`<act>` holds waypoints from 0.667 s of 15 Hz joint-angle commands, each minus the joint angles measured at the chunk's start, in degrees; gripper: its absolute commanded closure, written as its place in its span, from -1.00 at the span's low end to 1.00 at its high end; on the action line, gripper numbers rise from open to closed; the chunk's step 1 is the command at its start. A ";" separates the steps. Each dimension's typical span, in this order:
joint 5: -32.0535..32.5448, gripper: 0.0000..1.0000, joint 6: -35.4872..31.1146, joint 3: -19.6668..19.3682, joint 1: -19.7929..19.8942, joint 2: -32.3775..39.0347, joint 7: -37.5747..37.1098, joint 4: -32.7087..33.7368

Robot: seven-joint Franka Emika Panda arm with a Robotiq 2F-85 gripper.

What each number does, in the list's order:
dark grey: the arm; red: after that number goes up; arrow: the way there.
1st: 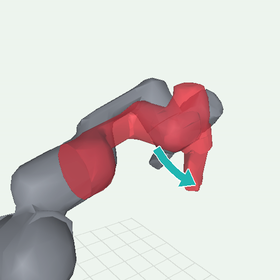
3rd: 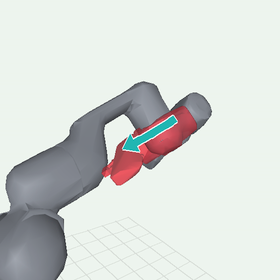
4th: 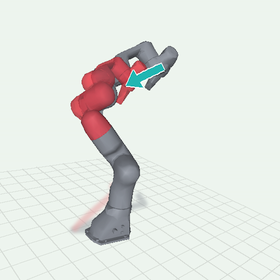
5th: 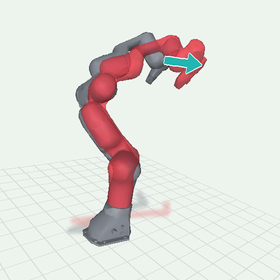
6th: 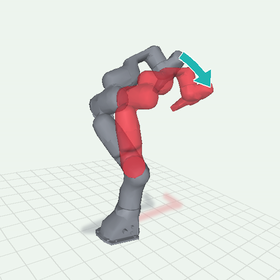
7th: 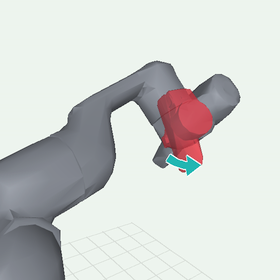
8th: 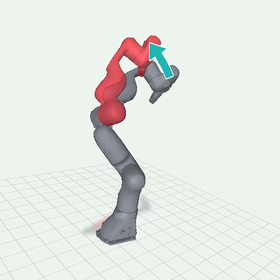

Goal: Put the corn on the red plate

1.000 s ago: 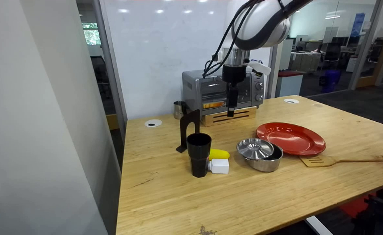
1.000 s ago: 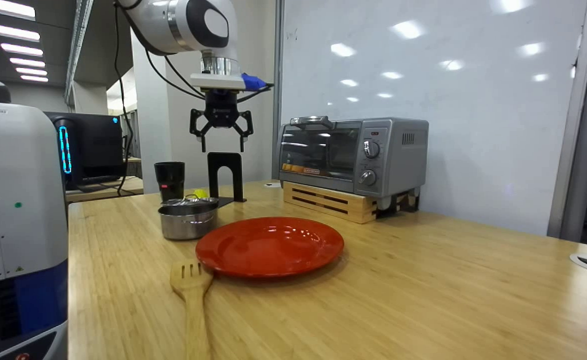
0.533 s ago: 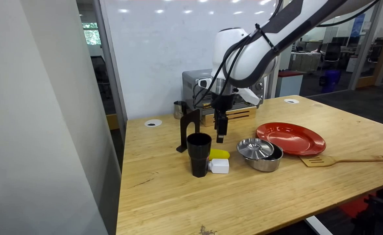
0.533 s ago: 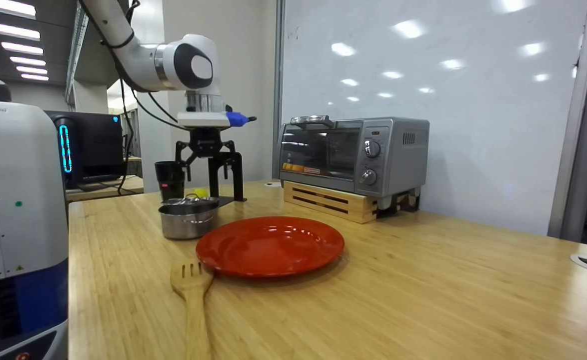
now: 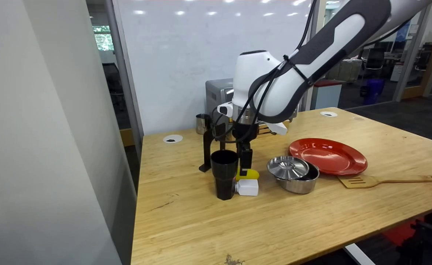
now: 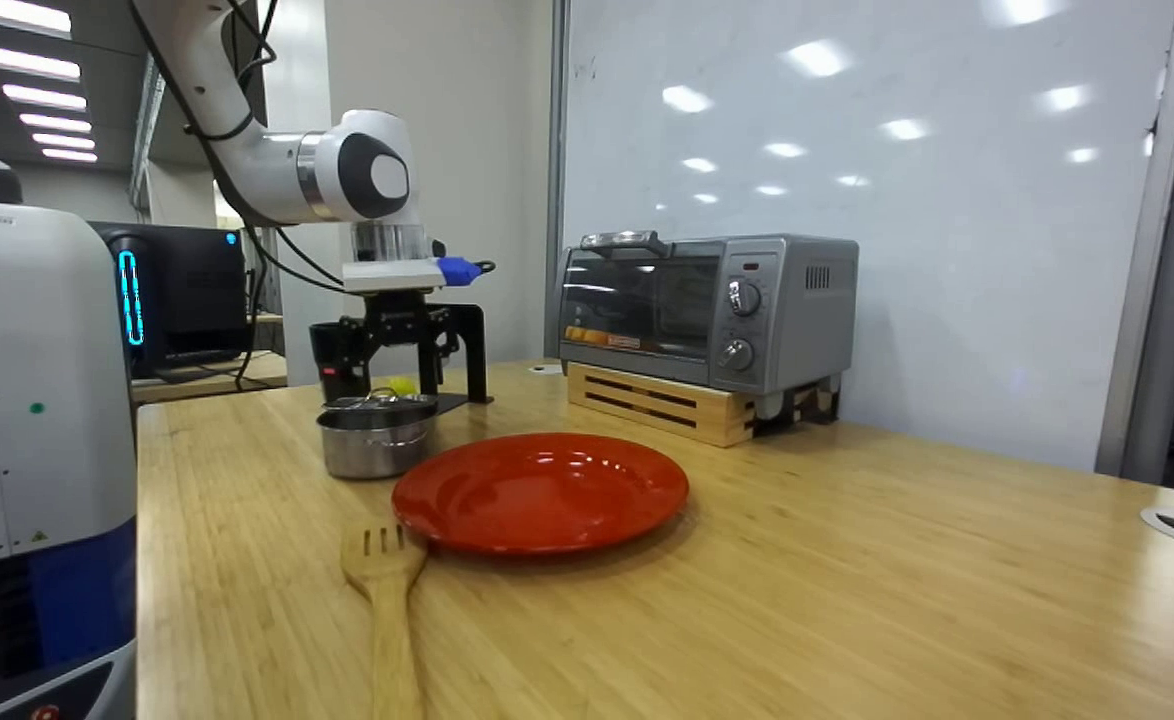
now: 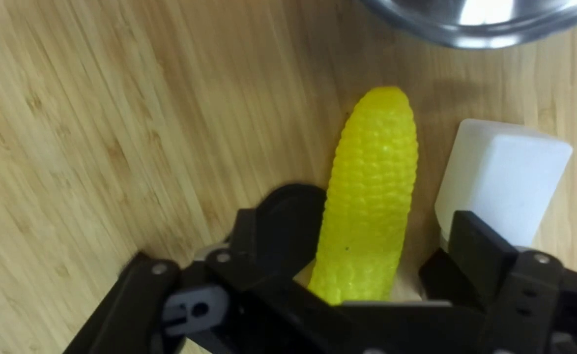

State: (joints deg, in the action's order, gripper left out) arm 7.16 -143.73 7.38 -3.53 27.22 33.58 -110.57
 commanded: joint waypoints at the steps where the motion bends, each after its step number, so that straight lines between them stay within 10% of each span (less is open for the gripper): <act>1: 1.52 -1.00 -2.26 0.68 0.30 0.60 -1.05 -0.89; 10: 1.36 -1.00 -3.10 0.94 0.94 0.72 -0.50 -1.49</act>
State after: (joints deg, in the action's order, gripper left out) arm 7.57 -144.84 7.76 -3.51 27.79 33.33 -111.09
